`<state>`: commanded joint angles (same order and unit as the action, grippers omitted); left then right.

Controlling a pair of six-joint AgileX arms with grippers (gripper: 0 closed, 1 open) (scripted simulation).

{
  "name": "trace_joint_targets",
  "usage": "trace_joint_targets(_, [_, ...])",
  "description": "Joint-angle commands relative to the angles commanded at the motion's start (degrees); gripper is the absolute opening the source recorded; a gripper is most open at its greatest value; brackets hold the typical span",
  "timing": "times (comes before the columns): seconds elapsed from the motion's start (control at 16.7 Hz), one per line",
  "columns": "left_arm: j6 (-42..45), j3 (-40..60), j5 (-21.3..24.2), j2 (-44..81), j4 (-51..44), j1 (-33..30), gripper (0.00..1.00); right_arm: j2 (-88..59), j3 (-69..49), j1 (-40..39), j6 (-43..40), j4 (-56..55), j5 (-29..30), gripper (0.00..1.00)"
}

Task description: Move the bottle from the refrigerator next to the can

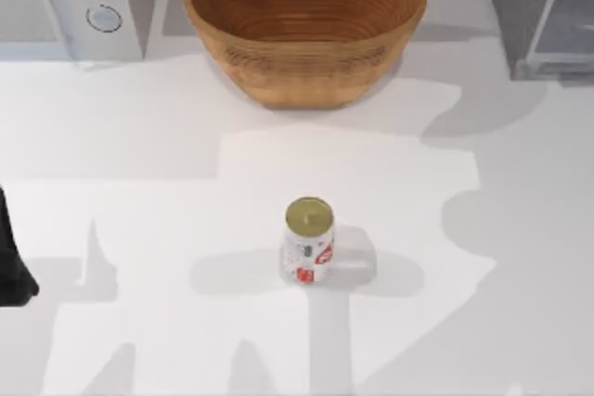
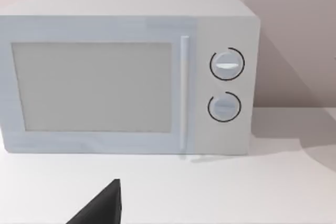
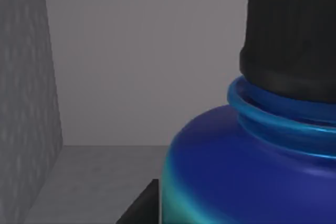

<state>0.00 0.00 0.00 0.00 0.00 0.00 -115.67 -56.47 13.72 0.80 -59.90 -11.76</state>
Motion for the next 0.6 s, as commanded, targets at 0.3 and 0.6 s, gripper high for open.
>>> trace_joint_targets(0.3, [0.0, 0.0, 0.0, 0.0, 0.0, 0.0, 1.0, 9.1, 16.3, 2.0, 0.2, -5.9, -2.1, 0.0])
trace_joint_targets(0.6, [0.0, 0.0, 0.0, 0.0, 0.0, 0.0, 1.0, 11.2, 19.2, 2.5, 0.2, -7.5, -2.6, 0.0])
